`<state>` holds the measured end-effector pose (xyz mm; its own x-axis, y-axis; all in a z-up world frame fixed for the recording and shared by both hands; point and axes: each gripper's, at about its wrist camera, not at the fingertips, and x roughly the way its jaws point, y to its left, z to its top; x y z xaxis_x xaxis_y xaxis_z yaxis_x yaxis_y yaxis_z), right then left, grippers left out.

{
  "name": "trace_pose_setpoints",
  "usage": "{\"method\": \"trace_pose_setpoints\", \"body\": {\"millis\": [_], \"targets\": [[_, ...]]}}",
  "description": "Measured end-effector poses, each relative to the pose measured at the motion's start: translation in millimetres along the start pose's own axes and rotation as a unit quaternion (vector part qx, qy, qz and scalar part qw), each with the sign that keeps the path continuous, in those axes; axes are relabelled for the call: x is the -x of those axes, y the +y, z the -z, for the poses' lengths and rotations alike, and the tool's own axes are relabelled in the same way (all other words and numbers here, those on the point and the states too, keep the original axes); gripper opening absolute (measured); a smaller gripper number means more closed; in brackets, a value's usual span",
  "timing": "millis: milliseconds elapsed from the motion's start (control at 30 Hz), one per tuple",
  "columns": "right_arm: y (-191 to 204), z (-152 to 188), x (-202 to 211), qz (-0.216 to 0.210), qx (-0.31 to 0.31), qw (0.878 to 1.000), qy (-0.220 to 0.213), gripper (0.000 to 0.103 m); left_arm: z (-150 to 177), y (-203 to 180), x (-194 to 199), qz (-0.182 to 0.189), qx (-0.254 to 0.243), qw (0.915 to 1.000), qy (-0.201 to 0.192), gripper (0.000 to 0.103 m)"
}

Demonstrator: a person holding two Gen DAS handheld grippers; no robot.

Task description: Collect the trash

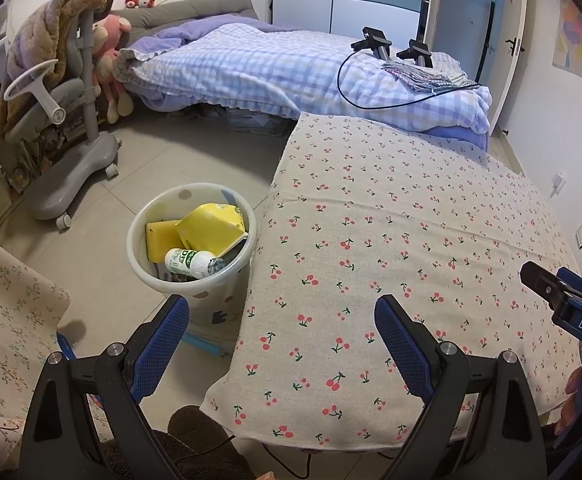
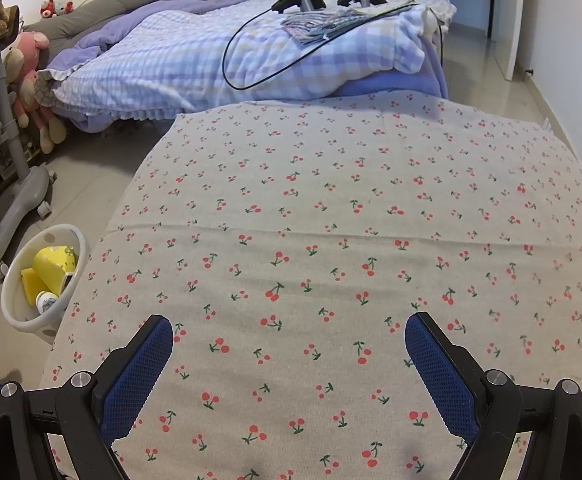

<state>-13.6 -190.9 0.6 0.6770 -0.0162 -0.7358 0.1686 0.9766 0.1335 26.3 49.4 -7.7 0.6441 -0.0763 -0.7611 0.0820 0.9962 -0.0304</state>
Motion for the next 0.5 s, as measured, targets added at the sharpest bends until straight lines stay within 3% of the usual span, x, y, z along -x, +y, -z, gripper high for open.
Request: {"method": "trace_pose_setpoints", "body": {"millis": [500], "targets": [[1.0,-0.5,0.2,0.0,-0.001,1.0,0.0,0.097,-2.4,2.8,4.9,-0.015,-0.002,0.9998,-0.014,0.095]]}}
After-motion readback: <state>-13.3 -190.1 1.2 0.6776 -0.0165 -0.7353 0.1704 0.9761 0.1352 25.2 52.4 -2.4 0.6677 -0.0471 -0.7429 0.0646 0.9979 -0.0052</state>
